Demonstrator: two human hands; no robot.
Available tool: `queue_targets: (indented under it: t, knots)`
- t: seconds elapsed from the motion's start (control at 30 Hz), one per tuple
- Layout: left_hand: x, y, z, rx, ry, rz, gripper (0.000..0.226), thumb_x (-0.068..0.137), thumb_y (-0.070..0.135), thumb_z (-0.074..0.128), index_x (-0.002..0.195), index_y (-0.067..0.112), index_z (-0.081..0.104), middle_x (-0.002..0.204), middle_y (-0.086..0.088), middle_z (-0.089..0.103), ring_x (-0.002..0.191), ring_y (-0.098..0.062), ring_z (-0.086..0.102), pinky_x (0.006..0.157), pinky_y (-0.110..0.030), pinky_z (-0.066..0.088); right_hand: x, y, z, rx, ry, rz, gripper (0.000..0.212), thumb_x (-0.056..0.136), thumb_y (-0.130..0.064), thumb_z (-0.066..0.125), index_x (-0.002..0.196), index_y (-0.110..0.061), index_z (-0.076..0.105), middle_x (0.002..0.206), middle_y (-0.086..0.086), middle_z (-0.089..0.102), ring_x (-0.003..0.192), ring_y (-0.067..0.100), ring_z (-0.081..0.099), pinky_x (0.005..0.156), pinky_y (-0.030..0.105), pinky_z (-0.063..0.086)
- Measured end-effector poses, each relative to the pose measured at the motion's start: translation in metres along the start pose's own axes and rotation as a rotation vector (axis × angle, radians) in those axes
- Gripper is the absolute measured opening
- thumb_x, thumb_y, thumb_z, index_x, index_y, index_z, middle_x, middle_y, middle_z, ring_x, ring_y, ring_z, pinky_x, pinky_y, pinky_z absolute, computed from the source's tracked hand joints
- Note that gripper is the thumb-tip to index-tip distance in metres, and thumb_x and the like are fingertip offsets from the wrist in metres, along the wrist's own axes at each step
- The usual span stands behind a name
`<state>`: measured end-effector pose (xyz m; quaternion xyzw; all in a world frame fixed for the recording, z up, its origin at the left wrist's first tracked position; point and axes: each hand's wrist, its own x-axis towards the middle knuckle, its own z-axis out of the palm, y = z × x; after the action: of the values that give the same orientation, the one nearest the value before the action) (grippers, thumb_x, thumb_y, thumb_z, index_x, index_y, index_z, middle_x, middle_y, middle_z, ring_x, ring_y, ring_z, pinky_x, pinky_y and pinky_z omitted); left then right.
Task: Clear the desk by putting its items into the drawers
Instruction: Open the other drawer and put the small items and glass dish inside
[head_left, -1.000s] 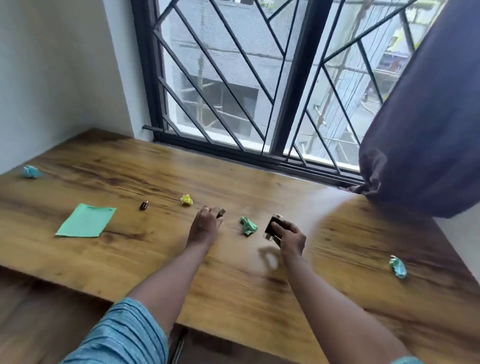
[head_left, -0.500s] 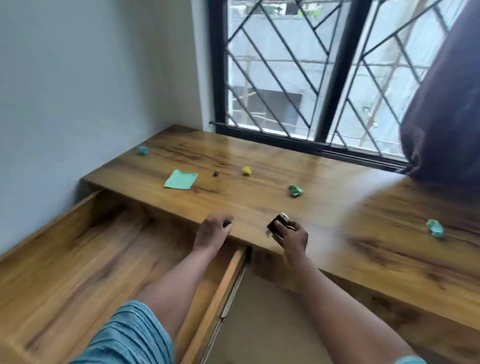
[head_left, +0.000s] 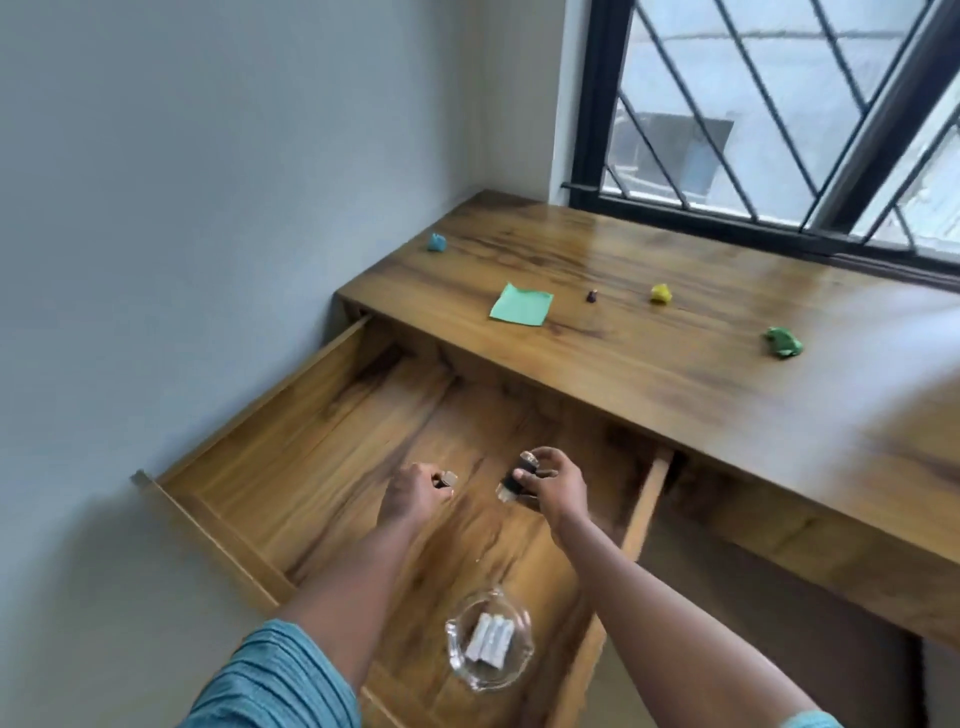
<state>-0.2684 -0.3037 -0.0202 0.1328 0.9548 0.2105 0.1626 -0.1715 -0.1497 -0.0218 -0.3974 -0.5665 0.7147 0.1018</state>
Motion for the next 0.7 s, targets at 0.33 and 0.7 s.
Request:
queue_targets:
  t: [0.33, 0.7]
  knots:
    - [0.013, -0.085, 0.005, 0.104, -0.246, -0.01, 0.039, 0.081, 0.035, 0.071, 0.115, 0.018, 0.066, 0.111, -0.006, 0.067, 0.099, -0.021, 0.065, 0.079, -0.026, 0.05, -0.016, 0.088, 0.099, -0.409, 0.08, 0.168, 0.029, 0.077, -0.006, 0.073, 0.091, -0.028, 0.059, 0.107, 0.012, 0.065, 0.089, 0.026, 0.067, 0.073, 0.043, 0.059]
    - [0.022, -0.107, -0.002, 0.124, -0.295, 0.023, 0.041, 0.084, 0.035, 0.068, 0.118, 0.014, 0.06, 0.119, -0.01, 0.059, 0.107, -0.025, 0.06, 0.084, -0.029, 0.049, -0.04, 0.096, 0.141, -0.755, 0.105, 0.128, 0.041, 0.083, -0.007, 0.068, 0.121, -0.016, 0.058, 0.117, 0.01, 0.058, 0.101, 0.024, 0.06, 0.083, 0.04, 0.056]
